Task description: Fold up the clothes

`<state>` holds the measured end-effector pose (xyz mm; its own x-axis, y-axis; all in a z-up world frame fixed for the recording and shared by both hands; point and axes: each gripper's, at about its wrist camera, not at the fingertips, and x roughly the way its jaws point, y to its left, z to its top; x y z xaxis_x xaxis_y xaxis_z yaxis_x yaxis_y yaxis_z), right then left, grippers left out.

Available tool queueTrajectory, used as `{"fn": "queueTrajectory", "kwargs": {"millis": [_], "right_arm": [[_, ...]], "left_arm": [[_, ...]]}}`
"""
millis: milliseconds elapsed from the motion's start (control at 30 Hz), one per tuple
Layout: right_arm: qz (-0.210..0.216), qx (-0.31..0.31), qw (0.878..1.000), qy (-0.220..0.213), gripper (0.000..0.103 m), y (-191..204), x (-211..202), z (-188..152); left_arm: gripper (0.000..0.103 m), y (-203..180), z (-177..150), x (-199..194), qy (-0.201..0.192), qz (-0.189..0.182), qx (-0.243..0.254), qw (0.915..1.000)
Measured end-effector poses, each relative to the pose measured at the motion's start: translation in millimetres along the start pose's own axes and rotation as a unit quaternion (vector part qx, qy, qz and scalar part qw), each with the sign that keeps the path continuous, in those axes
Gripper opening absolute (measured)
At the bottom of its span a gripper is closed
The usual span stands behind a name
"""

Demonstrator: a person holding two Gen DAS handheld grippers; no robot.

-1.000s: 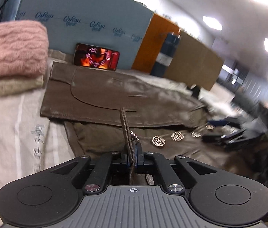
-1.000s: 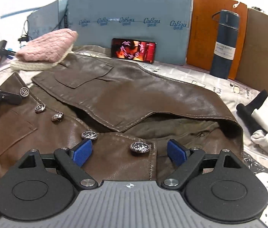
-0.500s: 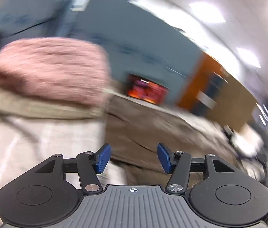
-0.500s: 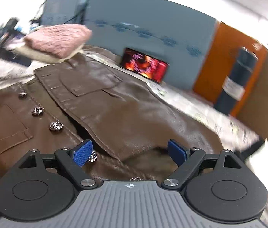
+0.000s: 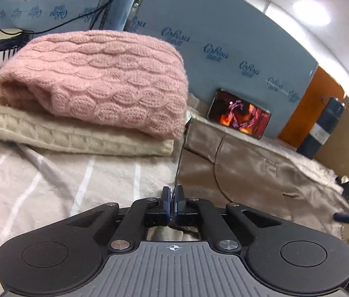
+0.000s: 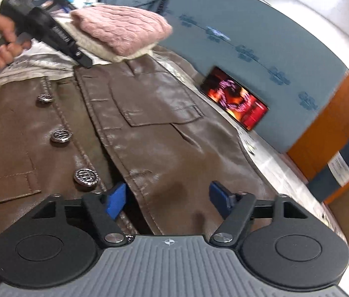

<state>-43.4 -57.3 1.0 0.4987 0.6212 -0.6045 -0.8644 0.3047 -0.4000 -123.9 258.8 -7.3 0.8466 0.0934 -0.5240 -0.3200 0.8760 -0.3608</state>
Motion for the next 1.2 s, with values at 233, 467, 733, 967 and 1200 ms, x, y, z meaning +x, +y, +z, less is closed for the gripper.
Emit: {"fn": "queueTrajectory", "kwargs": {"millis": [233,467,733,967,1200], "right_arm": [[-0.034,-0.059,0.998,-0.004,0.016,1,-13,2],[-0.040,-0.103,0.994,-0.011,0.004,2,-41,-4],[-0.031,-0.109,0.993,-0.005,0.002,11,-59,-19],[0.028,-0.031,0.999,-0.029,0.002,12,-62,-35],[-0.026,0.203,0.974,-0.098,0.053,-55,-80,-65]], "left_arm": [[0.000,-4,2,-9,-0.006,-0.032,-0.009,0.9994],[0.000,-12,-8,-24,0.003,-0.060,-0.017,0.9981],[0.000,-14,-22,-39,0.018,-0.059,-0.015,0.9980],[0.004,-11,-10,-39,-0.014,-0.019,-0.012,0.9997],[0.061,-13,28,3,-0.010,-0.036,0.007,0.9993]]}}
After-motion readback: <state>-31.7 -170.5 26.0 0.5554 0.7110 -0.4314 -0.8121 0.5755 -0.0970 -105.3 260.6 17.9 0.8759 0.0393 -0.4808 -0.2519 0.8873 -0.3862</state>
